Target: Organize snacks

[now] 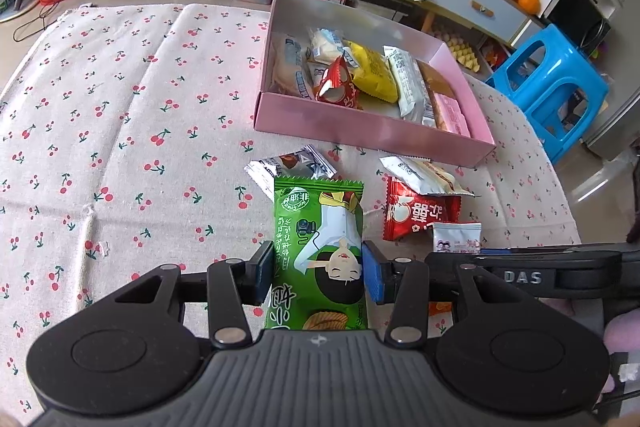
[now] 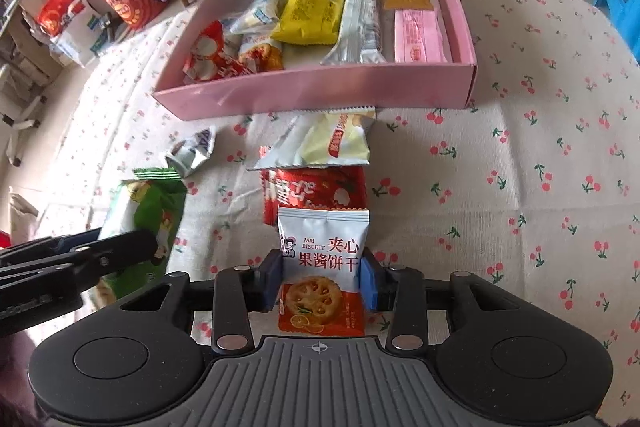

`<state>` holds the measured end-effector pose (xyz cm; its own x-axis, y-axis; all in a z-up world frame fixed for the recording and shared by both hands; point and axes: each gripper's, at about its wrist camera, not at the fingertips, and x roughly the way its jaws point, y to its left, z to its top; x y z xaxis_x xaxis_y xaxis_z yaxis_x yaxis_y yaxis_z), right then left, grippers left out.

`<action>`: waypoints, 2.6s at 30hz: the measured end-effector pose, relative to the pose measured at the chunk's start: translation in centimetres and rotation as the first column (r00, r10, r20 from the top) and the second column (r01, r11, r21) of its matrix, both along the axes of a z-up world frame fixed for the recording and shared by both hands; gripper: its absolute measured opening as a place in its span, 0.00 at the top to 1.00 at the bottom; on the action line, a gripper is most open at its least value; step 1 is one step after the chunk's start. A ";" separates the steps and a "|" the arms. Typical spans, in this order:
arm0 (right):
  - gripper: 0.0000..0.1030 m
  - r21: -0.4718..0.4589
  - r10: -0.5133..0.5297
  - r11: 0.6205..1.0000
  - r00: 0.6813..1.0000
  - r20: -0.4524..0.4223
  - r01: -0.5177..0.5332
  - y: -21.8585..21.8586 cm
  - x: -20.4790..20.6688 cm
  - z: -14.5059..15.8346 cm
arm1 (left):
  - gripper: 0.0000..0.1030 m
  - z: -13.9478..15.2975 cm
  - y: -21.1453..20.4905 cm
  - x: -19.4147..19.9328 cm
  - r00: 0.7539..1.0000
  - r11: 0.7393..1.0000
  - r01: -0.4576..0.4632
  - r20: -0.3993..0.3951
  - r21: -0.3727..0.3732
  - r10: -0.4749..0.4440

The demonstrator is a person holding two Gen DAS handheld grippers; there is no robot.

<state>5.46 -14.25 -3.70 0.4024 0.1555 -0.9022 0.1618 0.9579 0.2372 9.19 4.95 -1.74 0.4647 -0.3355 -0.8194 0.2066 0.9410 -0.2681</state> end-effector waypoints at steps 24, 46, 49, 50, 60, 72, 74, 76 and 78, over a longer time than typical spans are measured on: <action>0.63 0.228 -0.194 0.964 0.945 0.265 0.134 -5.1 8.1 4.5 | 0.59 3.2 -0.2 9.3 0.982 0.995 -0.082 0.166 -0.063 0.091; 0.62 0.257 -0.145 0.963 0.964 0.224 0.086 -5.4 11.6 -0.4 | 0.59 0.4 -3.4 15.7 0.977 0.999 -0.046 0.207 0.010 0.043; 0.61 0.255 -0.145 0.963 0.965 0.219 0.087 -5.4 11.5 -0.4 | 0.58 0.3 -3.3 15.8 0.977 0.999 -0.048 0.207 0.014 0.044; 0.61 0.255 -0.146 0.963 0.965 0.217 0.089 -5.4 11.6 -0.5 | 0.58 0.3 -3.2 15.6 0.977 0.999 -0.050 0.208 0.014 0.046; 0.46 0.268 -0.165 0.958 0.961 0.223 0.102 -5.8 11.4 0.6 | 0.35 0.8 -3.5 15.3 0.975 0.999 -0.031 0.222 0.038 0.022; 0.32 0.215 -0.186 0.967 0.956 0.228 0.137 -5.7 8.8 4.1 | 0.21 2.4 -3.3 12.3 0.975 0.999 -0.012 0.222 0.043 0.002; 0.31 0.204 -0.185 0.969 0.956 0.227 0.139 -5.6 8.3 4.6 | 0.19 2.6 -3.0 11.5 0.976 0.999 -0.012 0.216 0.043 0.003; 0.29 0.189 -0.182 0.972 0.957 0.225 0.140 -5.6 7.7 5.1 | 0.16 2.7 -2.7 10.7 0.978 0.999 -0.010 0.210 0.038 0.002; 0.26 0.174 -0.178 0.975 0.958 0.226 0.140 -5.4 7.0 5.5 | 0.14 2.8 -2.5 10.0 0.978 0.999 -0.007 0.208 0.034 0.000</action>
<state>12.43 -19.68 1.77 0.6339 0.2015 -0.7467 0.2295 0.8730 0.4304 19.15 2.41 1.04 0.6273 -0.3071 -0.7157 0.2511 0.9496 -0.1875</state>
